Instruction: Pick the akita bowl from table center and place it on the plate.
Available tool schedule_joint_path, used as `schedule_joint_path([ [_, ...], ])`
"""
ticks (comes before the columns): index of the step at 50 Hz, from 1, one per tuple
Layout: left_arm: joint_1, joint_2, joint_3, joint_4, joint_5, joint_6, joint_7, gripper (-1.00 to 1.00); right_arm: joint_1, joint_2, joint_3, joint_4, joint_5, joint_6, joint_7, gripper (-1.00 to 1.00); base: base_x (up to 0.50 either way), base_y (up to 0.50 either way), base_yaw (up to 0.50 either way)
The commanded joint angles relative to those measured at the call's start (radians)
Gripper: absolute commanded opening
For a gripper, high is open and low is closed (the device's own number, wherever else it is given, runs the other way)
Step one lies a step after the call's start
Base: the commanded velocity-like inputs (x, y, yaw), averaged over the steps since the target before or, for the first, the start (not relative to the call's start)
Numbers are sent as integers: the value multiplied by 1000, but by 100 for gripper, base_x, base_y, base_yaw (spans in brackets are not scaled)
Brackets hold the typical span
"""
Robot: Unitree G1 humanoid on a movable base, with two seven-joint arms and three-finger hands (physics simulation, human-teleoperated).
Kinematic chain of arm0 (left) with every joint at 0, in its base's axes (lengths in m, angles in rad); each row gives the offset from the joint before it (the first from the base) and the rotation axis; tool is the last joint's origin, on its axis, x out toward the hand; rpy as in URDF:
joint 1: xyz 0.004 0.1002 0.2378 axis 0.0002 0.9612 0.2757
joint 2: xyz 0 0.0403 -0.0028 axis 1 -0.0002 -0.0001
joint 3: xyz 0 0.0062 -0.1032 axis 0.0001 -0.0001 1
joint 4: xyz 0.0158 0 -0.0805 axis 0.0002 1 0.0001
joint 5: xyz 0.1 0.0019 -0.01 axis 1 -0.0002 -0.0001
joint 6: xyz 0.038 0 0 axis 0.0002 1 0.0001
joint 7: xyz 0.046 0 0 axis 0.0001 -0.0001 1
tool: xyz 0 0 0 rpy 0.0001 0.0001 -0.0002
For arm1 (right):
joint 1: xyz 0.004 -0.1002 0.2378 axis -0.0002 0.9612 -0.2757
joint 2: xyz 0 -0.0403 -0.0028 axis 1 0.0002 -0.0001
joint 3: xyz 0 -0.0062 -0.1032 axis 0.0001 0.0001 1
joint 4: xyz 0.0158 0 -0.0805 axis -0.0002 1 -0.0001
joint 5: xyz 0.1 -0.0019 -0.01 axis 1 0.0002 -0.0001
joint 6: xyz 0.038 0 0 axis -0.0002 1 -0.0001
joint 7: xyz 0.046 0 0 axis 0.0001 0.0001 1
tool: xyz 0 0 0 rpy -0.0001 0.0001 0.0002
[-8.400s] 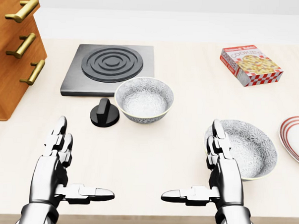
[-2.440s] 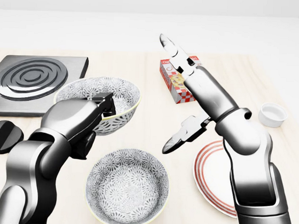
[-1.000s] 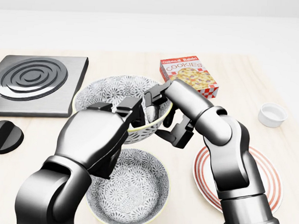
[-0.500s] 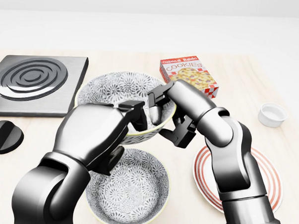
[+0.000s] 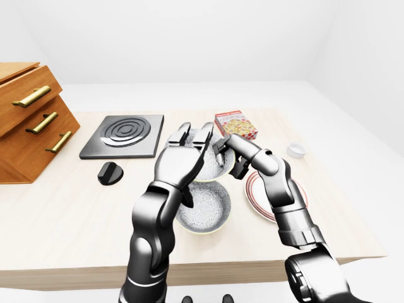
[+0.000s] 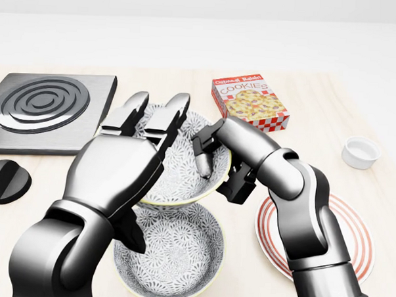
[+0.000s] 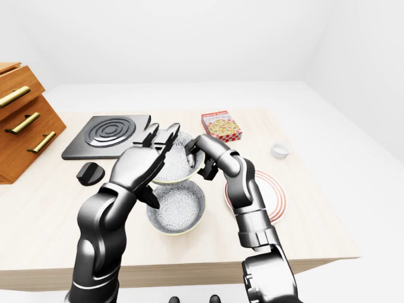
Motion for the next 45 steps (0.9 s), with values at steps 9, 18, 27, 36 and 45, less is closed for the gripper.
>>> schedule_joint_path([
  [9, -35, 40, 64, 7, -29, 0, 0, 100, 60, -23, -27, -52, 52, 0, -23, -100, 0, 0, 0],
  [18, -79, 97, 125, 55, -78, 0, 0, 100, 109, -74, -71, -116, 64, 0, 0, -100, 0, 0, 0],
  [27, -115, 139, 163, 111, -128, 0, 0, 100, 91, -115, -102, -72, 83, 0, -25, -100, 0, 0, 0],
  [36, -110, 148, 163, 113, -132, 0, 0, 100, 162, -175, -156, -143, 103, 0, -5, -100, 0, 0, 0],
  [45, -104, 155, 175, 126, -148, 0, 0, 100, 256, -229, -232, -220, 125, 0, 17, -100, 0, 0, 0],
])
